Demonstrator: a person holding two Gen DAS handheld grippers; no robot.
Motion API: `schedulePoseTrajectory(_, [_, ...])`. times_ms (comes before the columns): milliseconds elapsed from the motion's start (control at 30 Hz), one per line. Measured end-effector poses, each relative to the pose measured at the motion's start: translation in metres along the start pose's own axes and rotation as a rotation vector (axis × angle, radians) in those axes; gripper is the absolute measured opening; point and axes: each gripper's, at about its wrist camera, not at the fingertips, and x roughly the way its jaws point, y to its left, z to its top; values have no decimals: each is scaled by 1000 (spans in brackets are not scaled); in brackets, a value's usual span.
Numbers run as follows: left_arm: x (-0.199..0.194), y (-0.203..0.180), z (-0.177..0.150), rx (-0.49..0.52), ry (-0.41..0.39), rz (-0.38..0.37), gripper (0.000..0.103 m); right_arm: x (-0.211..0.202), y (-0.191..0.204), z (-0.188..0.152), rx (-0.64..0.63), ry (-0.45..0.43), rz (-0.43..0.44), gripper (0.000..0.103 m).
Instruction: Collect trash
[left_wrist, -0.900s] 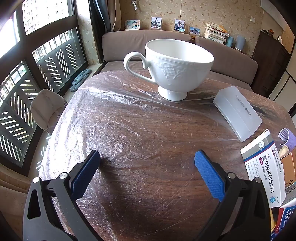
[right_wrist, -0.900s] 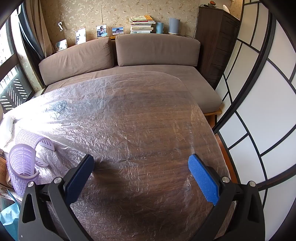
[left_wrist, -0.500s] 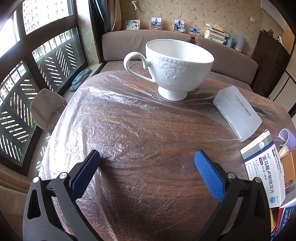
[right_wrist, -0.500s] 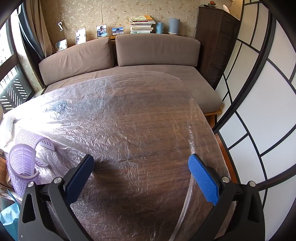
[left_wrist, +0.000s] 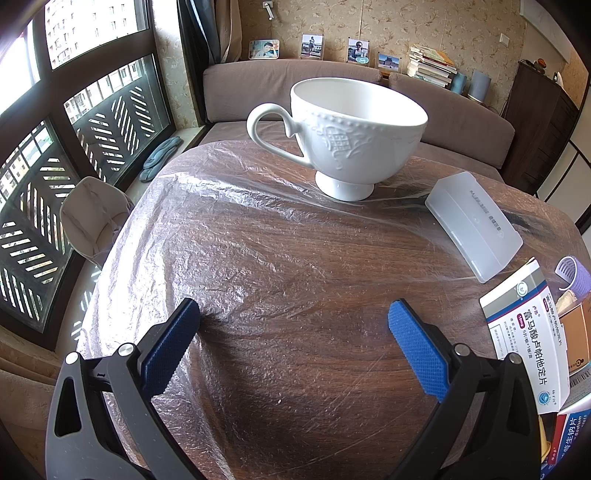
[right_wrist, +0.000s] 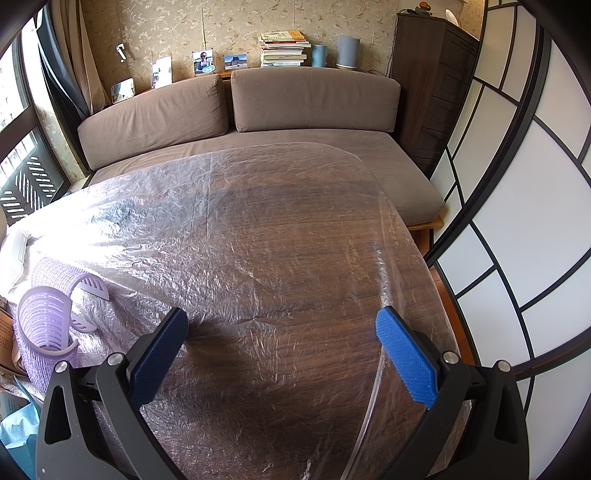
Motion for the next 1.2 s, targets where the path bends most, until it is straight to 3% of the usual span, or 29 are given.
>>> schedulePoseTrajectory(1200, [-1, 0, -2, 5, -1, -2, 102, 7, -2, 4, 15, 4, -19, 99])
